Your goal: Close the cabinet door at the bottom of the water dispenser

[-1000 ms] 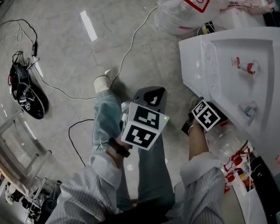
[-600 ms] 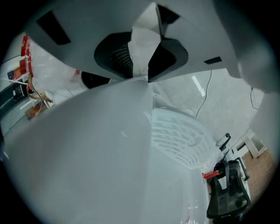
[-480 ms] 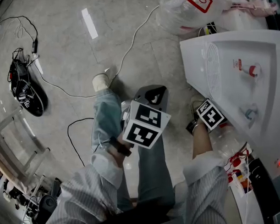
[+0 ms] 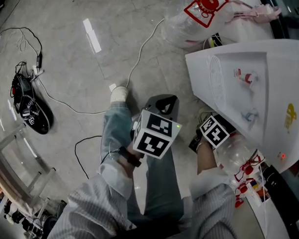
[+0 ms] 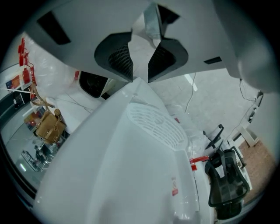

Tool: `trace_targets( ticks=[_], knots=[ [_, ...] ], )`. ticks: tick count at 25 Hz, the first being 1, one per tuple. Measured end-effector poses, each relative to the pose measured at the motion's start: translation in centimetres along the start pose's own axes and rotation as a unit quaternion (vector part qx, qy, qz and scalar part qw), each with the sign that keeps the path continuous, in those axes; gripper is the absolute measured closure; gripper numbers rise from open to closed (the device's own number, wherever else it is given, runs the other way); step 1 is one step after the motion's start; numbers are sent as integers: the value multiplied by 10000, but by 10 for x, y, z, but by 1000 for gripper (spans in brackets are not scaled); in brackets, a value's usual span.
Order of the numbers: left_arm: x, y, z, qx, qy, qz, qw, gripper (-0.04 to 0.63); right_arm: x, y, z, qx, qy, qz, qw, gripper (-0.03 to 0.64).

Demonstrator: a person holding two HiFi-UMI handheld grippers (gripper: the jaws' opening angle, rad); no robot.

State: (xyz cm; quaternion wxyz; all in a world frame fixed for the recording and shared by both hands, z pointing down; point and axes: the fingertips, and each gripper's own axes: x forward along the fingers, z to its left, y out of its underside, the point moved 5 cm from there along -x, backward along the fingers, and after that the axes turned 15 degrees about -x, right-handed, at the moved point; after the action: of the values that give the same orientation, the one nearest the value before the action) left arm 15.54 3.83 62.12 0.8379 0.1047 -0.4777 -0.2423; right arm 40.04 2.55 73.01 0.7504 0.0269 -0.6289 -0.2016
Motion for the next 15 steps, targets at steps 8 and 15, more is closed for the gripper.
trace_targets(
  ticks=[8, 15],
  knots=[
    [-45, -53, -11, 568, 403, 92, 9975, 584, -85, -61, 56, 219, -493, -642, 9965, 509],
    [-117, -129, -11, 1187, 820, 31, 9895, 584, -195, -159, 112, 605, -872, -1817, 9776, 509]
  ],
)
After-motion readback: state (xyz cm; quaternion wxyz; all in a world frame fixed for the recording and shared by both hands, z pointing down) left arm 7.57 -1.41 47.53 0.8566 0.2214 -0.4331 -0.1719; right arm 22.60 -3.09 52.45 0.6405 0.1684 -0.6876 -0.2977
